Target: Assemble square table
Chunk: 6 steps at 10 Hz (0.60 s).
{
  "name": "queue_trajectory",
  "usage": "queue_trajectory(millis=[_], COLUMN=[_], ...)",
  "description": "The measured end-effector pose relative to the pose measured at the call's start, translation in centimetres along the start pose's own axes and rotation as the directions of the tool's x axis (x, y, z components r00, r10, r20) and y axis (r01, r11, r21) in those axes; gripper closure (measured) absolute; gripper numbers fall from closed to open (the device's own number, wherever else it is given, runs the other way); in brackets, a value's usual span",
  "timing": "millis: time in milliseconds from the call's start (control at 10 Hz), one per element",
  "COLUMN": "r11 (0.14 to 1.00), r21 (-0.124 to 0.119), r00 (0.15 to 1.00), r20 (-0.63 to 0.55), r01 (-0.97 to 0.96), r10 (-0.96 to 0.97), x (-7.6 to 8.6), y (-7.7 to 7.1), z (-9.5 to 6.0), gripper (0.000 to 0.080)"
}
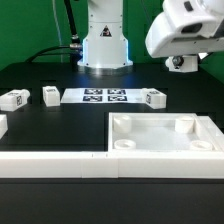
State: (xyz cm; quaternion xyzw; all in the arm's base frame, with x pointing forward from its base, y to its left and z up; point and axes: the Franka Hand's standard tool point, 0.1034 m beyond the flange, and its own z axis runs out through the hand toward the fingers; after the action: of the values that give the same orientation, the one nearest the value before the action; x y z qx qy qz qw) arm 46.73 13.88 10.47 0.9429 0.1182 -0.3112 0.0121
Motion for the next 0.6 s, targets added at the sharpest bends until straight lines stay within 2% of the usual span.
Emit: queue_trajectory(millis=[100,200,300,400,500,600], r11=[1.000,0.999,0.999,0.998,0.999,0.999], r21=[0.002,0.027,0.047,0.056,0.047,0.037], r00=[0.999,0.994,0.985,0.975,0.959,0.929], r20=[-0.042,-0.110,-0.169,-0.223,-0.284,-0.370], r01=[0.002,0.017,0.020,0.011,0.017,0.015], r10=[-0.002,-0.014,-0.012,0.002,-0.003,0.000], x=[0.1,1.2,2.1,2.9,3.8,4.4], y=[0.2,1.2,3.2,5.3,6.1,6.0], z=[-0.2,-1.6,-4.2,-6.7,-8.3,-8.4], gripper=[0.0511,0.0511,0.0509,0.0509,0.0509,0.0509])
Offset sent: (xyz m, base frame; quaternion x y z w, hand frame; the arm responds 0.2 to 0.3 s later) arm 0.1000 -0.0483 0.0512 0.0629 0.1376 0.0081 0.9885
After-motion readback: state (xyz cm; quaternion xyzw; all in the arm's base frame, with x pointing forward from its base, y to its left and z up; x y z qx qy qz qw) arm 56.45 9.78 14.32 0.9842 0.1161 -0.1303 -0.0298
